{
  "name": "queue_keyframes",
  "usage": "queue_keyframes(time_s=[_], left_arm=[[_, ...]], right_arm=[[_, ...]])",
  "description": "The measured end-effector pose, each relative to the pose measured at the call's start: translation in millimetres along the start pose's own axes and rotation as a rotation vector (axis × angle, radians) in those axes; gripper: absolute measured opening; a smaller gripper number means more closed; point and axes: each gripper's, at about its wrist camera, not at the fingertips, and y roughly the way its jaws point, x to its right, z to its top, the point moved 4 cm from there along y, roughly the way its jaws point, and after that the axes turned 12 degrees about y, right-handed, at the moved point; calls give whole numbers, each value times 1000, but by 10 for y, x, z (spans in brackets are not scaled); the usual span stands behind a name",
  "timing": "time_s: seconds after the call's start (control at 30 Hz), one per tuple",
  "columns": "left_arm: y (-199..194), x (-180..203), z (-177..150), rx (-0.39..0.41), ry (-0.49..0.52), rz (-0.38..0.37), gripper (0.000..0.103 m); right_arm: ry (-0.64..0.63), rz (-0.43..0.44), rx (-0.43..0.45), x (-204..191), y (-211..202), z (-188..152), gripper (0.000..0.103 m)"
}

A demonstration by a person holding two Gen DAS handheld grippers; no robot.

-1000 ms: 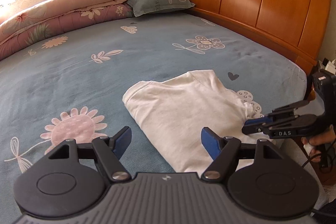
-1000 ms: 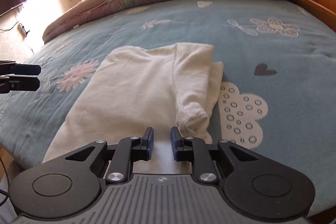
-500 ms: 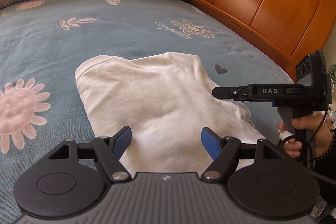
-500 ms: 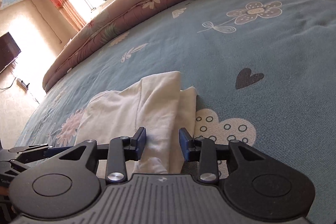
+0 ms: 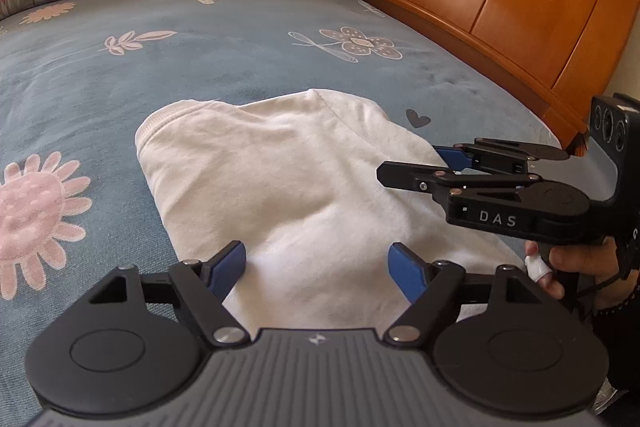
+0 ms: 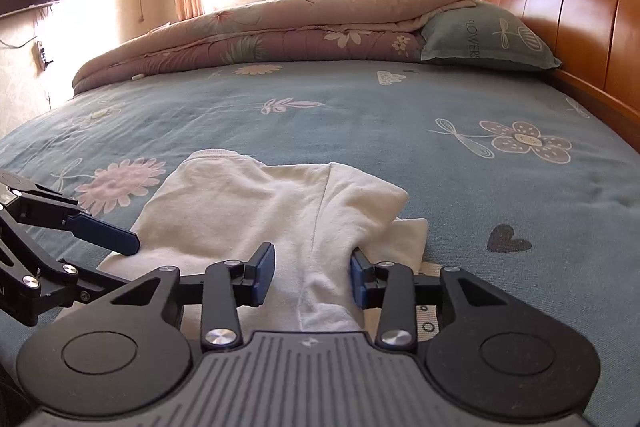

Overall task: Fold clothes
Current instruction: 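Roll the right gripper and close it on the sweatshirt edge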

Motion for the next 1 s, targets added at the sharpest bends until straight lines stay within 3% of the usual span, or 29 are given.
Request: queue_keyframes(time_s=[0.1, 0.2, 0.23, 0.3, 0.53, 0.73, 0.87, 0.93, 1.0], left_arm=[[5, 3, 7, -4, -6, -1, 79], [9, 0, 13, -3, -21, -4, 80], [8, -3, 16, -3, -27, -4, 80], [-9, -9, 29, 2, -37, -5, 80], [-49, -54, 199, 48, -6, -12, 80], [167, -146, 183, 3, 7, -3, 78], [3, -260, 301, 80, -5, 16, 79], [-24, -359, 358, 98, -32, 31, 79], [24, -418, 388, 106, -44, 36, 79]], right_arm=[[304, 126, -53, 403, 85, 83, 49], [652, 305, -101, 835, 238, 62, 48], [675, 309, -99, 873, 240, 59, 44], [672, 289, -87, 895, 219, 56, 12], [662, 220, -46, 972, 145, 45, 8], [548, 127, -25, 889, 0, 142, 14], [313, 134, 37, 513, -279, 344, 19], [207, 161, 14, 282, -260, 360, 23], [134, 134, -46, 148, -125, 260, 23]])
